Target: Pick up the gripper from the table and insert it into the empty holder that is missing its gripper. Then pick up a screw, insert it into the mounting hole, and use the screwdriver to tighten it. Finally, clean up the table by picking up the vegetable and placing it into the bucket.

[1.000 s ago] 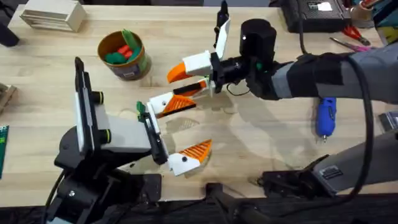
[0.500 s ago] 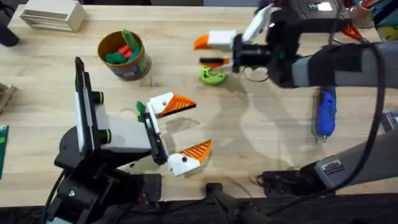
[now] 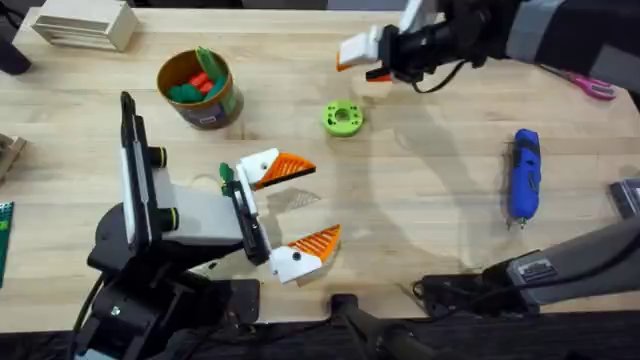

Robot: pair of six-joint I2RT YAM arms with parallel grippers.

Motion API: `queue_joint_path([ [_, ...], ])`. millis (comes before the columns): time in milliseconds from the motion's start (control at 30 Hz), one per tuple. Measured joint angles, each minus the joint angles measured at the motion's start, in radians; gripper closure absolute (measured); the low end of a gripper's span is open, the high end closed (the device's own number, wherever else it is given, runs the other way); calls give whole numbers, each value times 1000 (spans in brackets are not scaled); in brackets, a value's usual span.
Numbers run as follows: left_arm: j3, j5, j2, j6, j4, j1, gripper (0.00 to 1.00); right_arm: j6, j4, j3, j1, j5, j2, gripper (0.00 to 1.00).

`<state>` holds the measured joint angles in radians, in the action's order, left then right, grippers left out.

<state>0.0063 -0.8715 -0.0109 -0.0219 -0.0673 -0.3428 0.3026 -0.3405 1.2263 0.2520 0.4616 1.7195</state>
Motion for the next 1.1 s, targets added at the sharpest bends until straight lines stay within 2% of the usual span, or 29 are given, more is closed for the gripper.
queue_joint_path([
  [100,0,0,0,0,0,0,14,-118,-74,15,85,-175,-11,186],
  [233,0,0,0,0,0,0,14,-199,-108,15,176,-314,-10,186],
  [400,0,0,0,0,0,0,14,-235,-107,15,231,-384,-10,186],
  [667,0,0,0,0,0,0,13,-271,-106,15,327,-416,35,196],
  [800,0,0,0,0,0,0,14,-282,-104,15,347,-421,78,288],
  [967,0,0,0,0,0,0,14,-285,-103,15,347,-424,95,472],
  [1100,0,0,0,0,0,0,14,-285,-103,15,347,-424,109,540],
])
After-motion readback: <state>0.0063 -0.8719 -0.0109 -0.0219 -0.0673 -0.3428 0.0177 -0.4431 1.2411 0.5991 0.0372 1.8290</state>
